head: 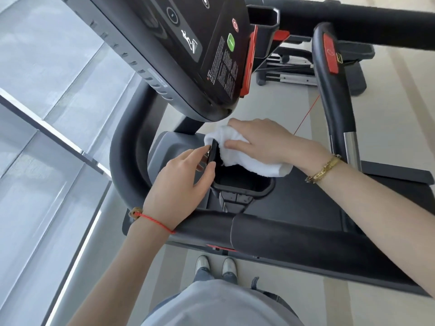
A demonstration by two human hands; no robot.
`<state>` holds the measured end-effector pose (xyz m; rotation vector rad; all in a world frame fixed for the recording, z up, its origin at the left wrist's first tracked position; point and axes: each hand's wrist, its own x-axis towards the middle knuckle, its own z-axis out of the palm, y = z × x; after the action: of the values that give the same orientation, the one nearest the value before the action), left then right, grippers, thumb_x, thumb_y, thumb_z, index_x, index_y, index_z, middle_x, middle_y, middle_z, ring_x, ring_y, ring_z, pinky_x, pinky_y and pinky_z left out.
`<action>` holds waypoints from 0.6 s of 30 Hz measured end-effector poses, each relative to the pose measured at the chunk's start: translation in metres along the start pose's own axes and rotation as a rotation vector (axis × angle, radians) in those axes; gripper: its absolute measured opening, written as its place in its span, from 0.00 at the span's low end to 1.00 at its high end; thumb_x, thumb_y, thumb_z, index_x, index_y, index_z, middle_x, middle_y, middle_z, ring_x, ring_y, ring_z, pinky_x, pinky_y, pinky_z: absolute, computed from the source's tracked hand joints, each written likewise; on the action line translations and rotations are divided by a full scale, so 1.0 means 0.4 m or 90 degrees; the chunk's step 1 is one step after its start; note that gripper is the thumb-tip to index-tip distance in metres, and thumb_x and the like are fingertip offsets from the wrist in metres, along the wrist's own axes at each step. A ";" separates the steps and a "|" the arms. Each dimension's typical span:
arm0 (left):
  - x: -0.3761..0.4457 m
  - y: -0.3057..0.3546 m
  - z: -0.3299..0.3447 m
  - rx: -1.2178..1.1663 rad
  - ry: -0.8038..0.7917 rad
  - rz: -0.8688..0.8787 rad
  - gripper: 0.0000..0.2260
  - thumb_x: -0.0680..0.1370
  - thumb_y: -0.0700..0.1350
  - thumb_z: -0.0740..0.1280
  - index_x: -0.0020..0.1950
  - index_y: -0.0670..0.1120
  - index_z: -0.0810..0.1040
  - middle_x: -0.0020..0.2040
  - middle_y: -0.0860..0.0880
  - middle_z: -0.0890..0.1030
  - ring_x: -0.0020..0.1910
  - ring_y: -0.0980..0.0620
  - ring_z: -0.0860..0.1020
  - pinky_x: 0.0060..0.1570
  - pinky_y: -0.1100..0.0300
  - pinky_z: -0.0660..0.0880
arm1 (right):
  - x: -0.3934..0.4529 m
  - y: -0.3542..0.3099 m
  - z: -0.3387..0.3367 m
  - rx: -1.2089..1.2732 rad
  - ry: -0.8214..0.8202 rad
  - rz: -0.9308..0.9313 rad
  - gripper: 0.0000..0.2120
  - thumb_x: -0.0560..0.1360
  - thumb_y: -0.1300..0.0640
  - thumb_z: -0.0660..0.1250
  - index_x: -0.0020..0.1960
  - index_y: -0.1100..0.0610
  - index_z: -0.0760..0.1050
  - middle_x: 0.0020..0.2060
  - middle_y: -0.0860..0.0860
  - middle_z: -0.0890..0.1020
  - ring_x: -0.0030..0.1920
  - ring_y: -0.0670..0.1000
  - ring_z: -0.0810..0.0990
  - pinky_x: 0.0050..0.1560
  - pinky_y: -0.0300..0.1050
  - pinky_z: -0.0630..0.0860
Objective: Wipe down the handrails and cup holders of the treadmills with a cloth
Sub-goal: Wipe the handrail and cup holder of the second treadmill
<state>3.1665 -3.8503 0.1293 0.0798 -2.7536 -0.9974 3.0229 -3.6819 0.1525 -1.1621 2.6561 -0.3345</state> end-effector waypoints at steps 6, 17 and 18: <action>-0.003 0.002 -0.001 0.000 -0.002 -0.003 0.19 0.80 0.51 0.62 0.70 0.48 0.74 0.52 0.53 0.81 0.50 0.56 0.79 0.54 0.52 0.78 | -0.067 0.014 0.020 0.075 0.066 0.117 0.16 0.79 0.41 0.59 0.52 0.54 0.68 0.33 0.46 0.72 0.36 0.52 0.72 0.34 0.47 0.63; -0.002 0.008 -0.002 -0.008 -0.002 -0.013 0.19 0.79 0.52 0.62 0.69 0.49 0.74 0.52 0.54 0.81 0.50 0.57 0.79 0.54 0.53 0.79 | -0.063 0.019 0.005 0.266 0.007 0.177 0.12 0.79 0.47 0.64 0.51 0.57 0.70 0.39 0.50 0.75 0.40 0.49 0.72 0.37 0.44 0.65; -0.002 0.008 -0.001 -0.010 -0.001 -0.013 0.19 0.79 0.51 0.62 0.69 0.49 0.75 0.52 0.54 0.81 0.50 0.57 0.80 0.54 0.53 0.79 | -0.085 0.006 0.021 0.340 0.057 0.224 0.12 0.79 0.48 0.63 0.55 0.56 0.70 0.42 0.49 0.76 0.42 0.49 0.73 0.38 0.42 0.66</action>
<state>3.1676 -3.8480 0.1316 0.1047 -2.7518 -1.0245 3.0461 -3.6561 0.1477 -0.5188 2.5335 -0.9664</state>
